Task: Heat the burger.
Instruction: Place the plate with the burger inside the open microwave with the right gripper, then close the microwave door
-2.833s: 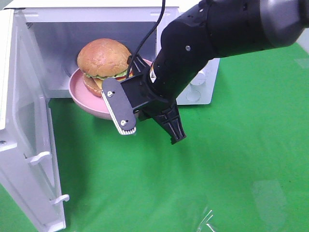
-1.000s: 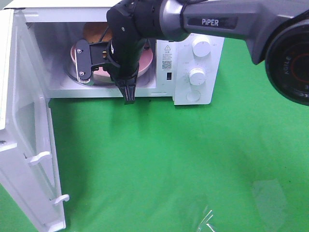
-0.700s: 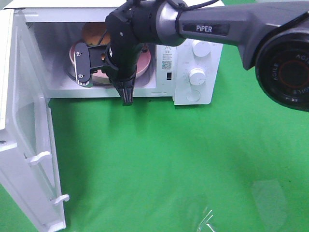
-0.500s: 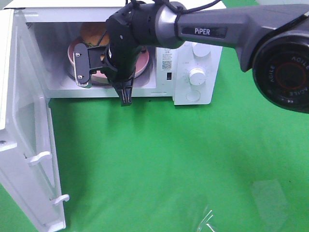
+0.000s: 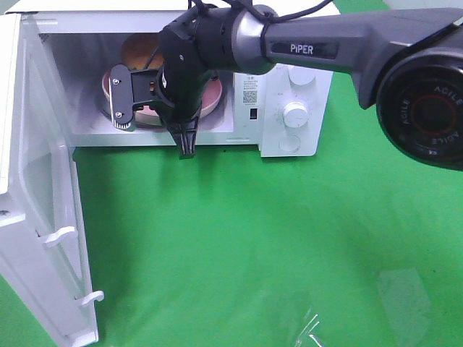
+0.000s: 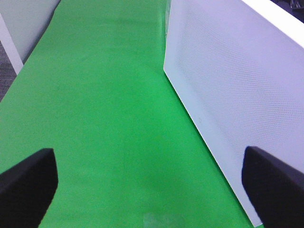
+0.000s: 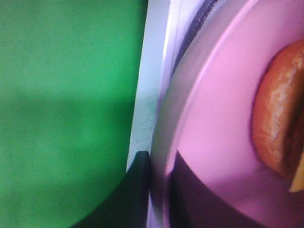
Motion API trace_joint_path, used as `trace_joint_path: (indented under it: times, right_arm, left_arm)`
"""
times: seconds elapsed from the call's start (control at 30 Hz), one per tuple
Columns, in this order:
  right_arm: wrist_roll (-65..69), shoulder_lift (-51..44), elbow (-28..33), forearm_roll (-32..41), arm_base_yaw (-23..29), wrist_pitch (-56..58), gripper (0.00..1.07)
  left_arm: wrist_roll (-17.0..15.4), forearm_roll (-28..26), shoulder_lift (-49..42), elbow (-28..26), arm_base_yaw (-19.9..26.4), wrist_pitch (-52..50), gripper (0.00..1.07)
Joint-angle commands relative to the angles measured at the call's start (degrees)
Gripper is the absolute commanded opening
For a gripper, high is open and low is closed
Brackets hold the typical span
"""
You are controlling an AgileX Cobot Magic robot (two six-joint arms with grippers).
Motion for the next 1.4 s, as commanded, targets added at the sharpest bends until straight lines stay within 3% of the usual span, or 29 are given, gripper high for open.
trace_joint_path:
  times: [0.03,0.13,0.2,0.27,0.7,0.9,1.03,1.4]
  right_arm:
    - [1.4,-1.1,-1.0,-1.7,-0.2,-3.4,0.16]
    - [1.4,-1.1,-1.0,-1.7,-0.2,-3.4,0.23]
    - [1.6,-1.1,-0.9,-1.7,-0.2,-3.2,0.38]
    - [1.9,-1.1,-0.3,-1.7,-0.2,-3.2,0.44]
    - [1.8,-4.5,6.8,-1.4,-0.2,-5.3,0.53]
    - [1.9,-7.3,10.5,-1.4,-0.2,-6.2,0.61]
    - [1.9,-11.1,16.2,-1.4,-0.2,-7.2,0.7]
    - [3.3,-18.7,25.8,-1.1,-0.2,-8.5,0.71]
  left_arm:
    - [0.1,-0.1,-1.1,0.2,0.0,-0.7,0.98]
    - [0.1,-0.1,-1.1,0.2,0.0,-0.7,0.98]
    - [0.1,-0.1,-1.1,0.2,0.0,-0.7,0.98]
    - [0.1,-0.1,-1.1,0.2,0.0,-0.7,0.98]
    - [0.1,-0.1,-1.1,0.2,0.0,-0.7,0.98]
    - [0.1,-0.1,-1.1,0.2,0.0,-0.7,0.98]
    - [0.1,-0.1,-1.1,0.2,0.0,-0.7,0.98]
    - [0.1,-0.1,-1.1,0.2,0.0,-0.7,0.98]
